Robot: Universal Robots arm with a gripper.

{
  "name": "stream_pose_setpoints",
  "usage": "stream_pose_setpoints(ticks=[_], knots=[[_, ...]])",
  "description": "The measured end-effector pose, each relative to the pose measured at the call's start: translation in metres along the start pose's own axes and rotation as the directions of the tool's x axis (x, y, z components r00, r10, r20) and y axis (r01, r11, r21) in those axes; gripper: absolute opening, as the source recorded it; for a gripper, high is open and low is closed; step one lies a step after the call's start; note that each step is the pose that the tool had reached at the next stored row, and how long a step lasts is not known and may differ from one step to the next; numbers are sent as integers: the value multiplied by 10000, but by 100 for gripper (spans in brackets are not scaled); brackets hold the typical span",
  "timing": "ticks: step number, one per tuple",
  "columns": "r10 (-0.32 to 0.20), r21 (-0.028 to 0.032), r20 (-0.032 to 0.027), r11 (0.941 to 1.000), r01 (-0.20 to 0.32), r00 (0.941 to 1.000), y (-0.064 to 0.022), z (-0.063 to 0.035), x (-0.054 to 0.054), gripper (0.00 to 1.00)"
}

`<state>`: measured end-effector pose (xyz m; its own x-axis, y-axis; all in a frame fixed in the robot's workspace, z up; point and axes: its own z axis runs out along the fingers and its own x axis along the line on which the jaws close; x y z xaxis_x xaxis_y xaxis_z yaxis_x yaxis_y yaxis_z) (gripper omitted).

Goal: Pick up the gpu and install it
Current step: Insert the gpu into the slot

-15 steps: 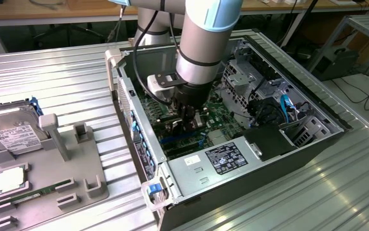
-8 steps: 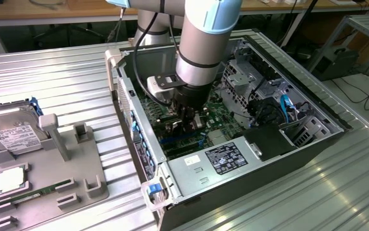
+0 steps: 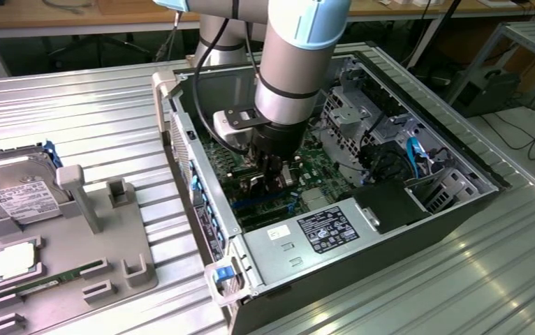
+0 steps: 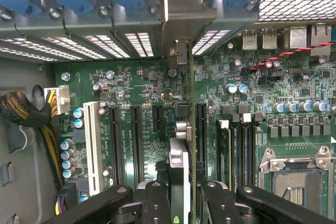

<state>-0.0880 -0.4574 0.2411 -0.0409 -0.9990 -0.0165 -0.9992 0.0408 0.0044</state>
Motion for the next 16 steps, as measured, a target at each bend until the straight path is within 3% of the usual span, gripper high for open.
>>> stream_pose_setpoints(ticks=[9,11,16], knots=[[0,-2,-2,10000,0,10000,5,26,1,28],[1,7,19,10000,-1,10000,5,-1,-2,28],[0,0,2,10000,0,10000,5,-25,0,28]])
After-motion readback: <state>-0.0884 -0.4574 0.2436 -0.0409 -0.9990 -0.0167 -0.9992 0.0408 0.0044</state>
